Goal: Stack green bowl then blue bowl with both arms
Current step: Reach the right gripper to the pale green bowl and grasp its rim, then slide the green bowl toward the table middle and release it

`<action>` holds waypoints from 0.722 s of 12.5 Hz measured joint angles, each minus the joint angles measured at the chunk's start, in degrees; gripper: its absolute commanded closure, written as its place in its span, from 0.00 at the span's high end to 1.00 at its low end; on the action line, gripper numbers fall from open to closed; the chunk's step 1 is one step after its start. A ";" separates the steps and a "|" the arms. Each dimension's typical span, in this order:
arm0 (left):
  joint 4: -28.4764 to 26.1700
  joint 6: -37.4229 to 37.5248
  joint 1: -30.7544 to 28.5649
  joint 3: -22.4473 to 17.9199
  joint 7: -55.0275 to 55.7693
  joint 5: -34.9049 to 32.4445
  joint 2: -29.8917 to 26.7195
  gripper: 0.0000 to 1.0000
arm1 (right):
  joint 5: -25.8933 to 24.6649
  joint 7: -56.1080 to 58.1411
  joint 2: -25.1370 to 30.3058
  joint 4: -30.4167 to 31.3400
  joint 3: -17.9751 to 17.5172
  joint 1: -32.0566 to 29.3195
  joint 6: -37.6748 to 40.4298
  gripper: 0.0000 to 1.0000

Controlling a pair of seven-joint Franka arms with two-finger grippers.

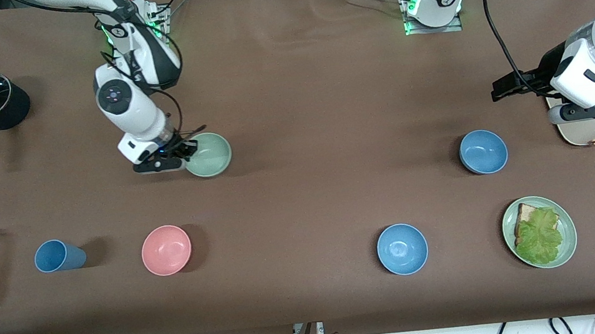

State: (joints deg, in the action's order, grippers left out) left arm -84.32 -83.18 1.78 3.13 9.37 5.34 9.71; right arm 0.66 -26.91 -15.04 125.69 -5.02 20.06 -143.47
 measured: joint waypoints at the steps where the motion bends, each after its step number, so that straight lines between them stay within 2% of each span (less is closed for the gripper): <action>1: 0.02 0.00 0.00 0.01 0.00 0.00 0.01 1.00 | 0.02 -5.34 -2.79 -6.04 -0.10 3.16 2.04 0.00; 4: 0.05 0.00 -0.02 -0.02 -0.01 -0.01 0.04 1.00 | 0.03 -20.49 -15.55 -22.93 -0.22 12.54 3.15 0.00; 5: 0.06 0.00 -0.01 -0.01 -0.01 -0.01 0.04 1.00 | 0.03 -24.09 -19.56 -26.94 -0.21 14.75 3.10 0.03; 6: 0.06 0.00 -0.01 0.00 -0.01 -0.01 0.05 1.00 | 0.03 -27.18 -23.02 -30.39 -0.18 16.35 2.94 0.98; 7: 0.06 0.00 0.00 0.00 -0.01 -0.01 0.05 1.00 | 0.03 -29.34 -25.35 -32.96 -0.14 17.20 2.83 1.00; 9: 0.06 -0.01 -0.01 0.00 -0.01 -0.01 0.06 1.00 | 0.02 -30.99 -26.65 -36.11 0.15 17.54 2.61 1.00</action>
State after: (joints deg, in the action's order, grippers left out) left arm -84.26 -83.19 1.77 3.13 9.36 5.33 9.76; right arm 0.68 -57.90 -41.69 89.58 -4.87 37.59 -140.86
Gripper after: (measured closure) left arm 0.000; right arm 0.775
